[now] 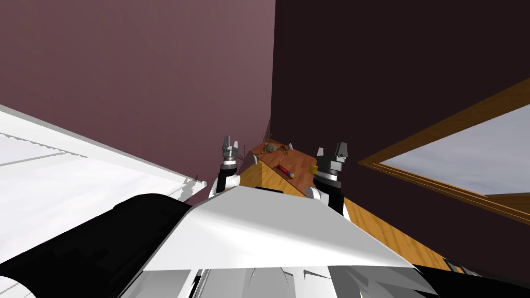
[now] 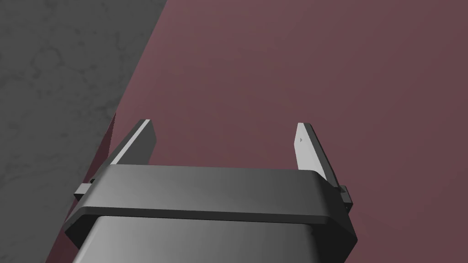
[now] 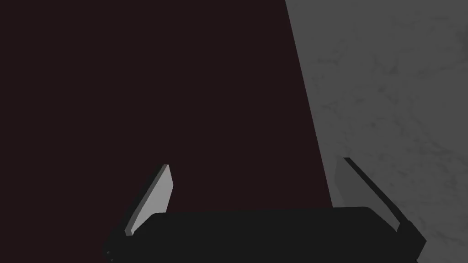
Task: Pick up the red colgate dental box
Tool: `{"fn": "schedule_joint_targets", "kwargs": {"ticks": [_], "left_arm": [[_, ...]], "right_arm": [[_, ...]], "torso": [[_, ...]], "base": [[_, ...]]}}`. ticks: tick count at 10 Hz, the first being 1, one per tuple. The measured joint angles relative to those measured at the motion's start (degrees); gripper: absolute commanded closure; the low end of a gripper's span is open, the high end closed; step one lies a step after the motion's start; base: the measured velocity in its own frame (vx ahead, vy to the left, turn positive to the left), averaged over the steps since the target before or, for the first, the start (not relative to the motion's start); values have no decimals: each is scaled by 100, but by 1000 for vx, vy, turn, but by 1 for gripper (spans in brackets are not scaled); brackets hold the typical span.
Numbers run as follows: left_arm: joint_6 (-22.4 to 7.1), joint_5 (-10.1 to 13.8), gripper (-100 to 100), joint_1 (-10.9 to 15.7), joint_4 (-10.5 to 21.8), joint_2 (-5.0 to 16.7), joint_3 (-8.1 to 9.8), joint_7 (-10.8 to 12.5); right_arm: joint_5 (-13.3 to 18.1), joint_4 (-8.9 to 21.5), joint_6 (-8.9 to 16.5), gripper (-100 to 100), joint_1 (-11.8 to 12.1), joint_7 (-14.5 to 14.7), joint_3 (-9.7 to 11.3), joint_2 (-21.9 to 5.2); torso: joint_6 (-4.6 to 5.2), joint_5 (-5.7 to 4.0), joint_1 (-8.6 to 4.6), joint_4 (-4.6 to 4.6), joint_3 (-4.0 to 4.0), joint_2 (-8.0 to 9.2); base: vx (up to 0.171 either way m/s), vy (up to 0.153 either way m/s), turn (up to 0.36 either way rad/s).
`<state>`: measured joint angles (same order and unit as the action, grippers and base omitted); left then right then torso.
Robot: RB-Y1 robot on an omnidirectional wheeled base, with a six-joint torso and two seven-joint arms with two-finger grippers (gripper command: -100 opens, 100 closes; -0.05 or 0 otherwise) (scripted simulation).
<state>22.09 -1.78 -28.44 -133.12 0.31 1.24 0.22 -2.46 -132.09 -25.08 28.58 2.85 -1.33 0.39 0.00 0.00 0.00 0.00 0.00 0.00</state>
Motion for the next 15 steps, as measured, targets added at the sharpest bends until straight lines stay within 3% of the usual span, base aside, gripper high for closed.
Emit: {"fn": "schedule_joint_targets", "kwargs": {"ticks": [5, 7, 9, 11, 13, 15], "left_arm": [[0, 0, 0, 0, 0, 0, 0, 0], [0, 0, 0, 0, 0, 0, 0, 0], [0, 0, 0, 1, 0, 0, 0, 0], [0, 0, 0, 1, 0, 0, -1, 0], [0, 0, 0, 0, 0, 0, 0, 0], [0, 0, 0, 0, 0, 0, 0, 0]], "right_arm": [[-44, 273, 126, -100, -6, 180, 264, -645], [-94, 568, 131, -100, -7, 286, 432, -981], [-97, 812, 221, -100, 3, 499, 739, -1246], [-207, 932, 481, -100, 23, 622, 917, -1668], [-198, 1193, 526, -100, -8, 789, 1154, -1804], [-273, 1477, 635, -100, 41, 985, 1436, -2184]], "torso": [[-1, 0, 1, 1, 3, 5], [-1, 1, 5, 2, 5, 9], [-1, 1, 7, 3, 8, 15], [0, 4, 16, 4, 11, 19], [-1, 2, 8, 2, 6, 10], [0, 3, 16, 2, 6, 11]], "base": [[-12, 5, 57], [-32, 19, 86], [-47, 31, 99], [-38, 38, 65], [-25, 29, 114], [-22, 44, 86]]}}
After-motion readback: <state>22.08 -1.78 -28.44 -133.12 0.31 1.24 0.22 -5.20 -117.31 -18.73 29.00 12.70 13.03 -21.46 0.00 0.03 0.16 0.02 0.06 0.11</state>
